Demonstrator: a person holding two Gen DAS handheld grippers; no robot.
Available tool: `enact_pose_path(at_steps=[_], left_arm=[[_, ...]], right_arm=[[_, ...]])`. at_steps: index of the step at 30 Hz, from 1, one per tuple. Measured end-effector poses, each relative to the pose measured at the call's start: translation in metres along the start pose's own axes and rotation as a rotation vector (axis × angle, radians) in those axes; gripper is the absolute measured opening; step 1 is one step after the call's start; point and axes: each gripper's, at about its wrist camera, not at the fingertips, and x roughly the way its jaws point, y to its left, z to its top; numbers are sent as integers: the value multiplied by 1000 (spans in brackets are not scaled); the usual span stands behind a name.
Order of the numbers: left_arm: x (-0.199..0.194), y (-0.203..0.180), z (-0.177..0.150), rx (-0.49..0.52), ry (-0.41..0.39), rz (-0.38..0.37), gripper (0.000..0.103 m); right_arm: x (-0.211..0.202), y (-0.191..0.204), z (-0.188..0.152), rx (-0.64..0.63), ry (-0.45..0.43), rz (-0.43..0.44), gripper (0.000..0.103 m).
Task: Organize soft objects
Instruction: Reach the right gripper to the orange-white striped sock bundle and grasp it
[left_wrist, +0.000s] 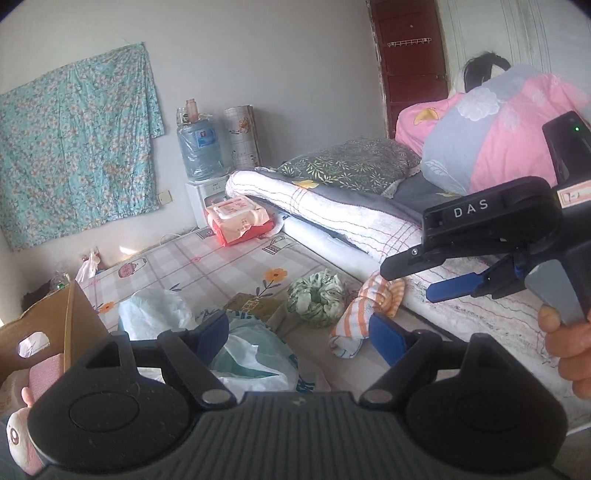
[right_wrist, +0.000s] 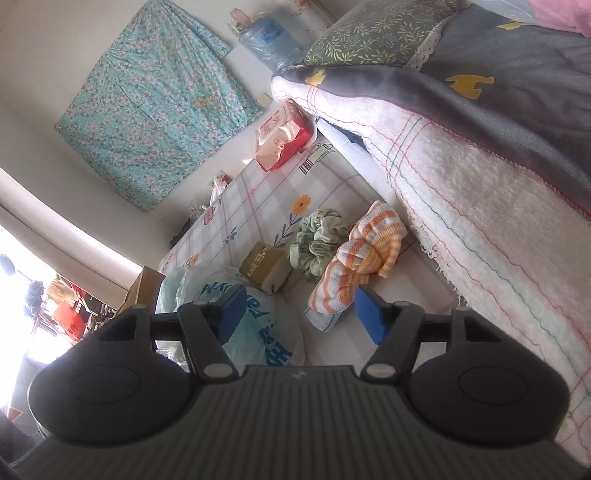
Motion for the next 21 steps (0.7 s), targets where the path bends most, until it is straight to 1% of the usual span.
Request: enact_pose_path(at_steps=[1,3,4,6,8,15,17,21], left_arm=[[12,-7,1,15,19,-1,84],[32,-18,2,37,56,-6,79],[40,-21,2,46,72,-13,75],[56,-28,2,68,110,-23,73],[67,-35,3,90,135,-31,69],[107,-62,4,192,213,-72,66],[116,-67,3,209,235,-75,61],[133,-73,0,222,285,-55,50]], right_arm=[[5,-6,2,13,6,-3,65],[18,-16,7,45,22,-4,65],[25,-21,9,62,31,-6,65],[35,-30,12,88,49,-12,65],[44,-35,13,103,61,-10,65],[72,-51,21,148,100,12,65],[79,-54,21,161,112,23,63],[86,-55,19,165,119,37,63]])
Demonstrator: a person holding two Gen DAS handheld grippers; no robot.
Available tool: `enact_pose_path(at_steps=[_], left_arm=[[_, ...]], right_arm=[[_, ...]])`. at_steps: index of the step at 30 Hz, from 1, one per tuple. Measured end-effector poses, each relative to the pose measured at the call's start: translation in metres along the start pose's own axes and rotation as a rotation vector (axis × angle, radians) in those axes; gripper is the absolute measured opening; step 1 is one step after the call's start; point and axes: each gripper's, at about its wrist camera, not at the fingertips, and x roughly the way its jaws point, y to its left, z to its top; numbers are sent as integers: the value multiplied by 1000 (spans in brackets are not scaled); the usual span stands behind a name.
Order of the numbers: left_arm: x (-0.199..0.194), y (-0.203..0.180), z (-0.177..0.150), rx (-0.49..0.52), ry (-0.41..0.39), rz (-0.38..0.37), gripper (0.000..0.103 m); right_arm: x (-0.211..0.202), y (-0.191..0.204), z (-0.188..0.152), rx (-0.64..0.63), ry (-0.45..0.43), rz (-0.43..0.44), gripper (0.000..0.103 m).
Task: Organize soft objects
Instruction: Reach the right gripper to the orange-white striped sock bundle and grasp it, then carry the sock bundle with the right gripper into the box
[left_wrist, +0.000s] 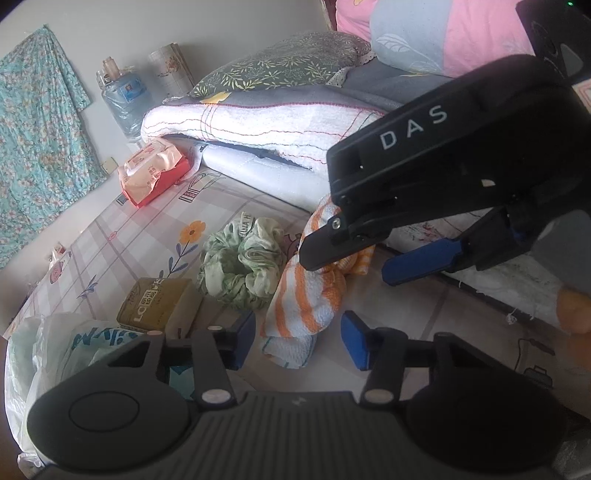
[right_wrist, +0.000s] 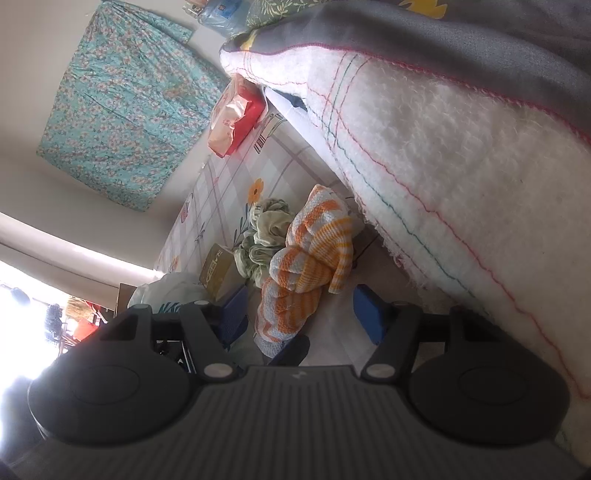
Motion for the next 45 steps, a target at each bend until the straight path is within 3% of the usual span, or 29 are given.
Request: enact_pose_path(at_steps=[1,6,13,19,24,30,35,40,45], left_arm=[[2,0,0,-3,9,5,45],[0,0,-3,-2,11,22,36],[-34,-3,-13,-50,11,-71,34],[-65,-5,-19,-50,-23,-76,30],[-101,1,-22,-88,-87,-78,30],[-152,10,-36,-121,-178,-26,29],[-194,29,-58,-191,-236,48,29],[-227,53,-88,-302,-251,162,30],[-258,88,-126,-476,-231,262,30]], right_arm=[[2,0,0,-2,3,0,63],[7,2,0,-4,7,0,63],[10,8,-4,-17,-2,-12,63],[-5,17,-14,-27,-35,13,47],[-36,42,-27,-107,-81,51,45],[-70,88,-42,-220,-109,119,45],[-80,136,-61,-330,-81,196,45],[-59,203,-93,-453,13,289,44],[-18,276,-135,-579,171,360,44]])
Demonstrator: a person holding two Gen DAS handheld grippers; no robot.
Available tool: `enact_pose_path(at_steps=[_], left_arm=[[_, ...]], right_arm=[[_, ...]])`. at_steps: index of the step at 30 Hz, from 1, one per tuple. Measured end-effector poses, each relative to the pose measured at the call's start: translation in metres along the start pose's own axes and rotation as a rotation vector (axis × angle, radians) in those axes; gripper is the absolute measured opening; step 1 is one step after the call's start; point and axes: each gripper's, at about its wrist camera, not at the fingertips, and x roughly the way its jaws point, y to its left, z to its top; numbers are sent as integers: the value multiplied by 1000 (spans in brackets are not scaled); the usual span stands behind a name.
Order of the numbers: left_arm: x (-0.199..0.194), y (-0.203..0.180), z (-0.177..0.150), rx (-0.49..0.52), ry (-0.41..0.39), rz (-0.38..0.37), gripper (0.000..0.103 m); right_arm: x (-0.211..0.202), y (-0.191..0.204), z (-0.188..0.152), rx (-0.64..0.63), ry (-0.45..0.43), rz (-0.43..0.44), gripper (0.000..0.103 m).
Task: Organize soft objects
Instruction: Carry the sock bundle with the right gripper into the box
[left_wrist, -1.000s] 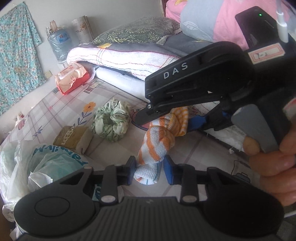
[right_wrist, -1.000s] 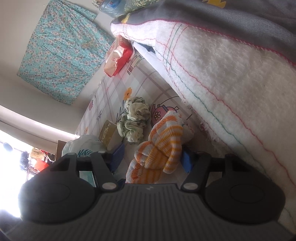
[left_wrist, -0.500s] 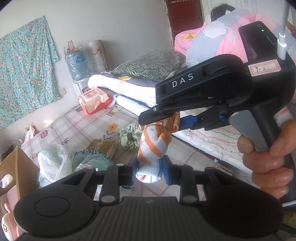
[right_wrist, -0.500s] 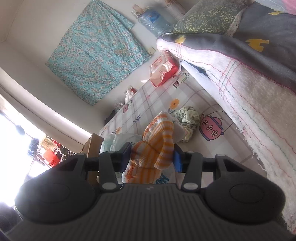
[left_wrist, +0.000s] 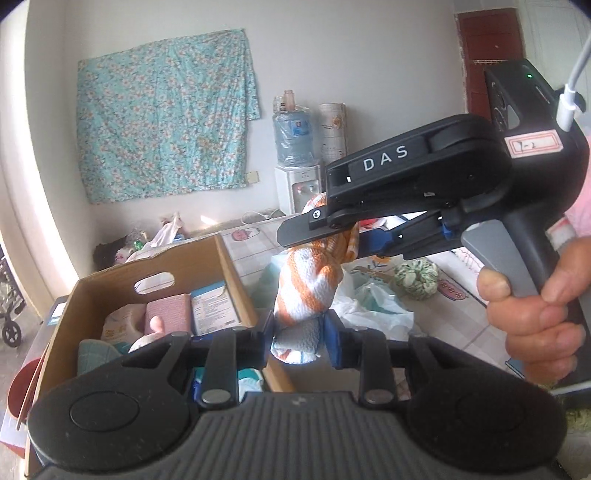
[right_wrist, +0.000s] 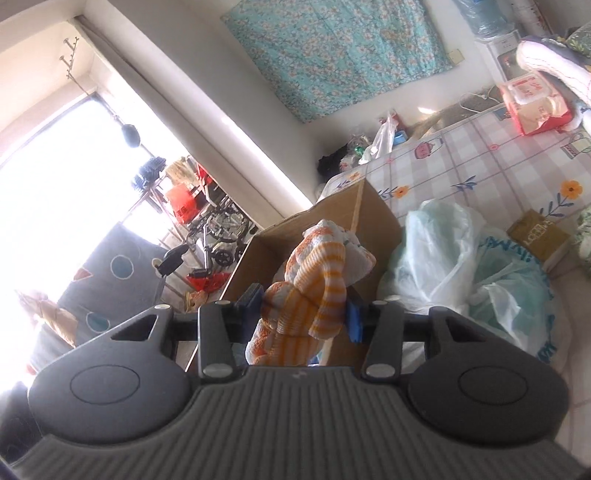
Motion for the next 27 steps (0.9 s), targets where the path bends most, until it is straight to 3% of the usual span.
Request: enact_pose_path(at_steps=[6,12,16,27], left_arm=[[-18,63,-12,-156,45,121,30],[-25,115,-33,-252,141,188,33],[-34,134,-51,-292,168,218,46],[-34,159,-63,-350,212,196,49]], right_arm=[[93,68,-4,-79,203,88,43],[171,106,-25,-85,371,104,43],[212,105,-42,-68,469,73,43],[271,103,-81,-21,709,34,47]])
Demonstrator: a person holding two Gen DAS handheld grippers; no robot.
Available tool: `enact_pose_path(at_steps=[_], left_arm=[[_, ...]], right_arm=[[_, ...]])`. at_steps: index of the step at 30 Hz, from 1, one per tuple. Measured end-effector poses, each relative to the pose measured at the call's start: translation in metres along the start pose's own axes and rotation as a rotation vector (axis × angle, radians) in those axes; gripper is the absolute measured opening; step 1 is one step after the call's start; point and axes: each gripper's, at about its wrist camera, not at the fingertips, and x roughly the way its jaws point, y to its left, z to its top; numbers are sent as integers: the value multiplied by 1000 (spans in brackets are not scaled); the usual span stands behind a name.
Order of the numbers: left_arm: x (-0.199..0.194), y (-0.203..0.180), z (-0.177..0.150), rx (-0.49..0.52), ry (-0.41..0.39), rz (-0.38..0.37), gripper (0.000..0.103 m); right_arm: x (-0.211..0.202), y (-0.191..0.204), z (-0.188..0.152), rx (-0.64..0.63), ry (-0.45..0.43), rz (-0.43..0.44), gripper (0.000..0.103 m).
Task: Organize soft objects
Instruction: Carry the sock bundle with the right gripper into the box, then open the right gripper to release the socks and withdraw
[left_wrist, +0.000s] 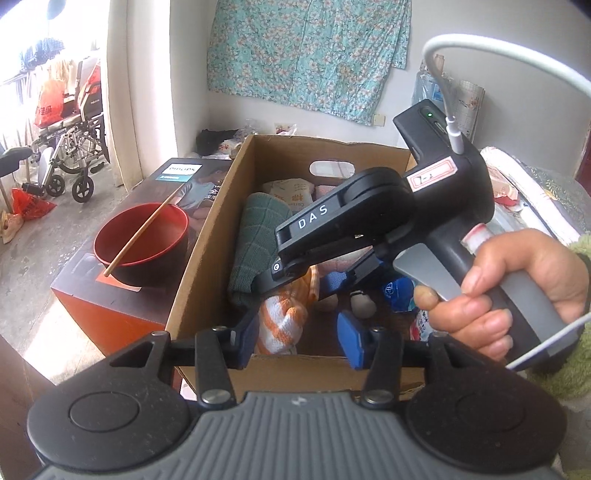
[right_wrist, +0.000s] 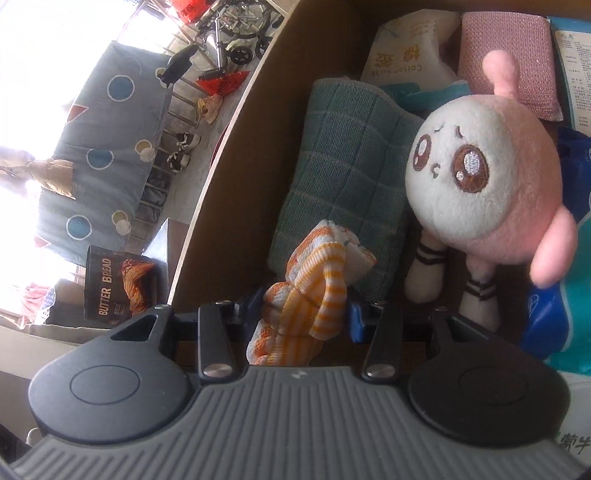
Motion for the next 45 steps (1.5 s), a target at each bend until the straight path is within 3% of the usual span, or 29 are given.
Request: enact_pose_path(at_steps=[4,8,24,31,39,43,45], left_arm=[[4,1,1,1,3,-7,51],[7,1,3,3,4,-15,53],[7,-5,1,20,7,0,59],[8,-13,5,22,7,-24,61],[7,-34,15,63,-33,-66,72],[9,-48,28,98,-30,-96,77],[11,-56,36,118,-31,-115,78]], right_arm=[[-2,1,-1,-7,20,-46,63],[-7,-5,-1,18,12,-46,68],[-37,-28,-1,100,-135,-55,69],[-69,-34,-10,101,-208,-10,69],[-139,-46,-45,84,-363,84,71],[-186,-55,-70,53,-497,67,74],[-215,-62,-86,33,-585,18,76]])
